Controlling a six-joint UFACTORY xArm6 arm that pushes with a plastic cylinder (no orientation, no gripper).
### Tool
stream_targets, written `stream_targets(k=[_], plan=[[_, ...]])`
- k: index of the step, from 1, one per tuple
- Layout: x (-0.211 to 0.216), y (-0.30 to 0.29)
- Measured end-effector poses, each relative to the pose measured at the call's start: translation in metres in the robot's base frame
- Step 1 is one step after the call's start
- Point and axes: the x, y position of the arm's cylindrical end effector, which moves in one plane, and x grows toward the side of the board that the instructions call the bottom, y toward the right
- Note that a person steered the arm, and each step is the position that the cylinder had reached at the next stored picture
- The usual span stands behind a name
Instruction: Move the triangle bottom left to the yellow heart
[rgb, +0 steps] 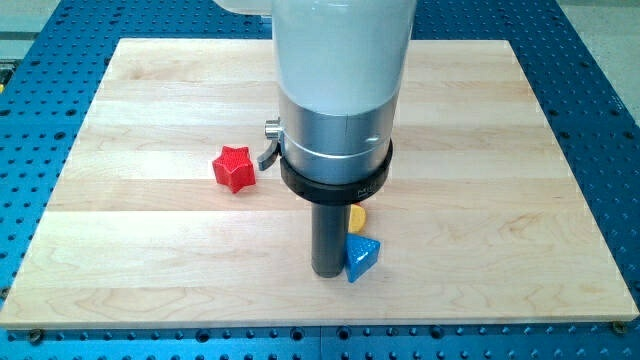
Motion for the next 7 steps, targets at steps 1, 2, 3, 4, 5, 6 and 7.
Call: stream_targets(k=[1, 2, 3, 4, 5, 6, 7], plan=[[0.000, 0.002], [-0.019, -0.016], [-0.078, -0.083], [-0.136, -0.112], [-0.178, -0.127], [-0.199, -0.143], [-0.168, -0.159]])
